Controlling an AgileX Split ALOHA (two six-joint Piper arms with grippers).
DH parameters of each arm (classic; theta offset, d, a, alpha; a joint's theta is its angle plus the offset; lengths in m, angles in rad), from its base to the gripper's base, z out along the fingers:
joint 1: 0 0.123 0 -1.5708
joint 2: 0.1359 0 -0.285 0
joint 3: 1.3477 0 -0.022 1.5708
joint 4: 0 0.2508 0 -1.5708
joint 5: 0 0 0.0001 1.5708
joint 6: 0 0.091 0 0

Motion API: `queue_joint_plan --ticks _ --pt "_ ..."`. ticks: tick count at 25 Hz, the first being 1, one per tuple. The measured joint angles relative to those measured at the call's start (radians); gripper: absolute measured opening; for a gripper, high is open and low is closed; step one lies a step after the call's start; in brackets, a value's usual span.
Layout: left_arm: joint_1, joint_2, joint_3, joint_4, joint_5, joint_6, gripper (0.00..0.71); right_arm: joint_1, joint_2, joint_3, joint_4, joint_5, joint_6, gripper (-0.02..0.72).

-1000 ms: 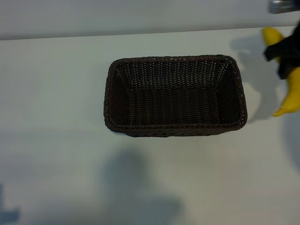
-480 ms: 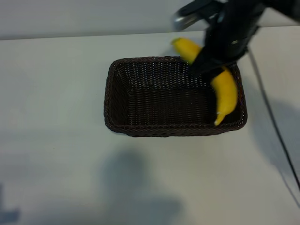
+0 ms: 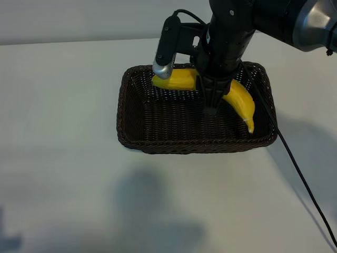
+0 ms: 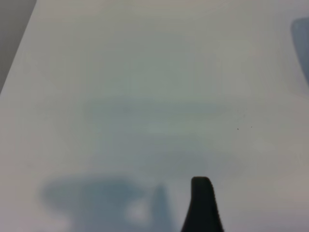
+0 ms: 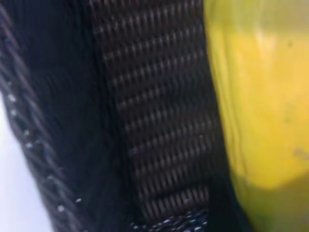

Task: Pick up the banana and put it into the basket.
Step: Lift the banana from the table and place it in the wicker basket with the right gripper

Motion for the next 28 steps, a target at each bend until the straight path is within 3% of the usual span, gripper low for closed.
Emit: queue_joint_plan --ticks 11,21,24,28 --pt "0.0 0.0 0.0 0.0 0.0 0.0 0.56 0.0 0.118 -0.001 -0.002 -0.142 0.01 0.419" --pt "0.0 0.0 0.0 0.0 0.0 0.003 0.56 0.0 0.121 -0.001 0.002 -0.166 0.019 0.421" --pt "0.0 0.0 0.0 0.0 0.0 0.003 0.56 0.0 0.121 -0.001 0.002 -0.165 0.023 0.469" --pt "0.0 0.0 0.0 0.0 0.0 0.003 0.56 0.0 0.121 -0.001 0.004 -0.164 0.033 0.592"
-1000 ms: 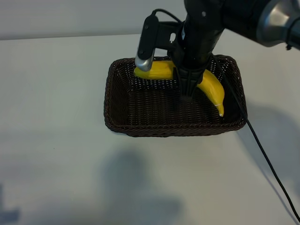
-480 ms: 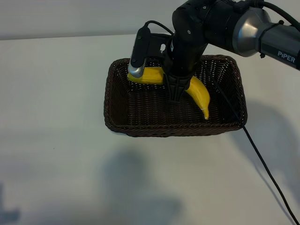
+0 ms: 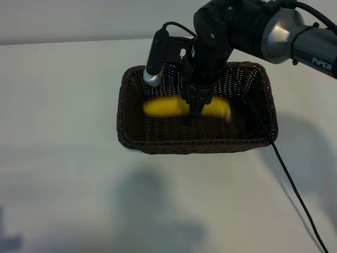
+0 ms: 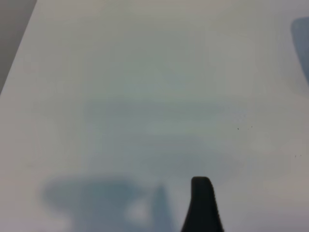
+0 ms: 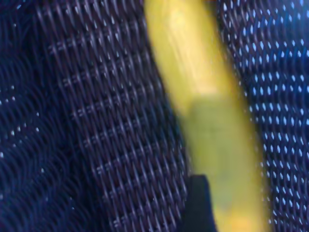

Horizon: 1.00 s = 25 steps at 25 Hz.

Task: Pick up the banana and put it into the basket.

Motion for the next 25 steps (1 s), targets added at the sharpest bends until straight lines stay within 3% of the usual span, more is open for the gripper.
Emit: queue_joint_plan --ticks 4,10,13,20,25 --pt "0.0 0.0 0.0 0.0 0.0 0.0 0.56 0.0 0.0 0.0 0.001 0.014 0.067 0.627" --pt "0.0 0.0 0.0 0.0 0.0 0.0 0.56 0.0 0.0 -0.005 0.004 0.101 0.321 0.607" --pt "0.0 0.0 0.0 0.0 0.0 0.0 0.56 -0.002 0.0 -0.026 0.003 0.162 0.41 0.59" --pt "0.0 0.0 0.0 0.0 0.0 0.0 0.56 -0.095 0.0 -0.131 0.052 0.275 0.526 0.586" --pt "0.0 0.0 0.0 0.0 0.0 0.0 0.56 -0.249 -0.001 -0.151 0.103 0.32 0.587 0.584"
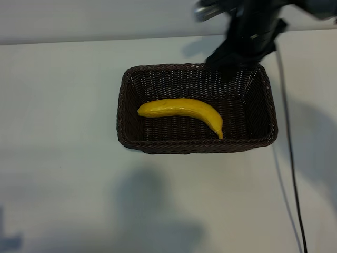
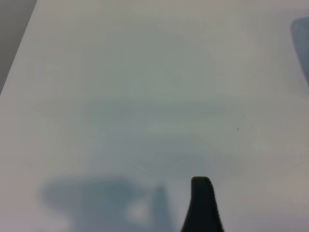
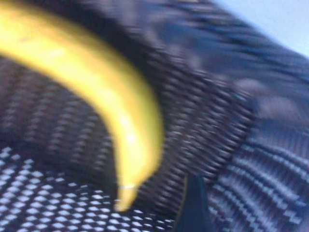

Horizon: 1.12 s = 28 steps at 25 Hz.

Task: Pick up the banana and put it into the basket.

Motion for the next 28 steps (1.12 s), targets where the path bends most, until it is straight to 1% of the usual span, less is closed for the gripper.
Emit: queue_joint_plan --ticks 2,4,7,15,19,24,28 --pt "0.0 0.0 0.0 0.0 0.0 -0.001 0.56 -0.066 0.0 0.0 0.023 0.006 0.014 0.584" --pt "0.0 0.0 0.0 0.0 0.0 -0.001 0.56 -0.136 0.0 0.0 0.03 0.008 0.029 0.584" --pt "0.0 0.0 0.0 0.0 0.0 -0.001 0.56 -0.228 0.0 0.0 0.029 0.018 0.046 0.584" --pt "0.0 0.0 0.0 0.0 0.0 -0.002 0.56 -0.434 -0.002 0.006 0.006 0.029 0.044 0.584" --pt "0.0 0.0 0.0 0.0 0.0 -0.002 0.56 -0.475 -0.032 0.056 0.002 0.029 0.022 0.584" --pt "0.0 0.0 0.0 0.0 0.0 -0.002 0.56 -0.476 -0.098 0.136 0.003 0.029 -0.007 0.584" --pt "0.0 0.0 0.0 0.0 0.0 -0.002 0.56 -0.476 -0.188 0.232 -0.002 0.029 -0.009 0.584"
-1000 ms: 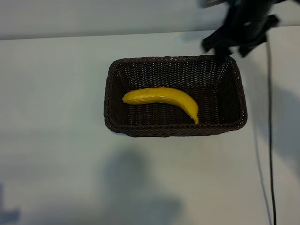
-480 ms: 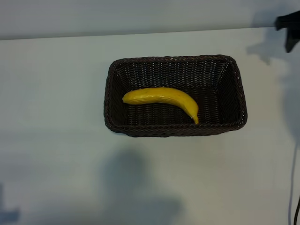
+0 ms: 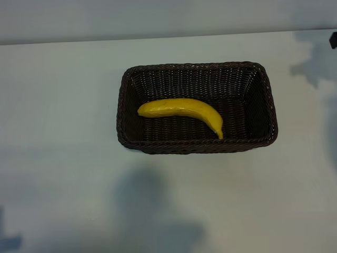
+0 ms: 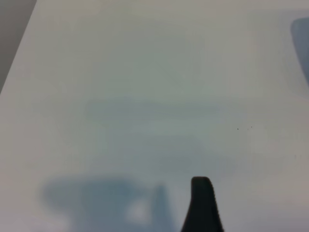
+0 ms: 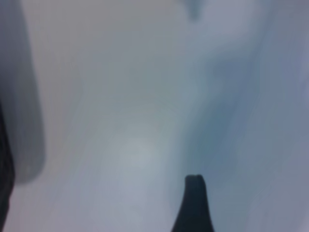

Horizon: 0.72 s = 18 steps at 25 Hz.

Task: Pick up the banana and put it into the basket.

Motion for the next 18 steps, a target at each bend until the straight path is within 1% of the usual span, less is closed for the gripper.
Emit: queue_joint_plan --ticks 6,16,18 --pt "0.0 0.0 0.0 0.0 0.0 0.0 0.56 0.0 -0.215 0.206 -0.036 0.0 -0.004 0.581" --pt "0.0 0.0 0.0 0.0 0.0 0.0 0.56 0.0 -0.679 0.622 -0.006 -0.001 -0.004 0.558" --pt "0.0 0.0 0.0 0.0 0.0 0.0 0.56 0.0 -0.785 0.711 -0.006 -0.016 -0.004 0.549"
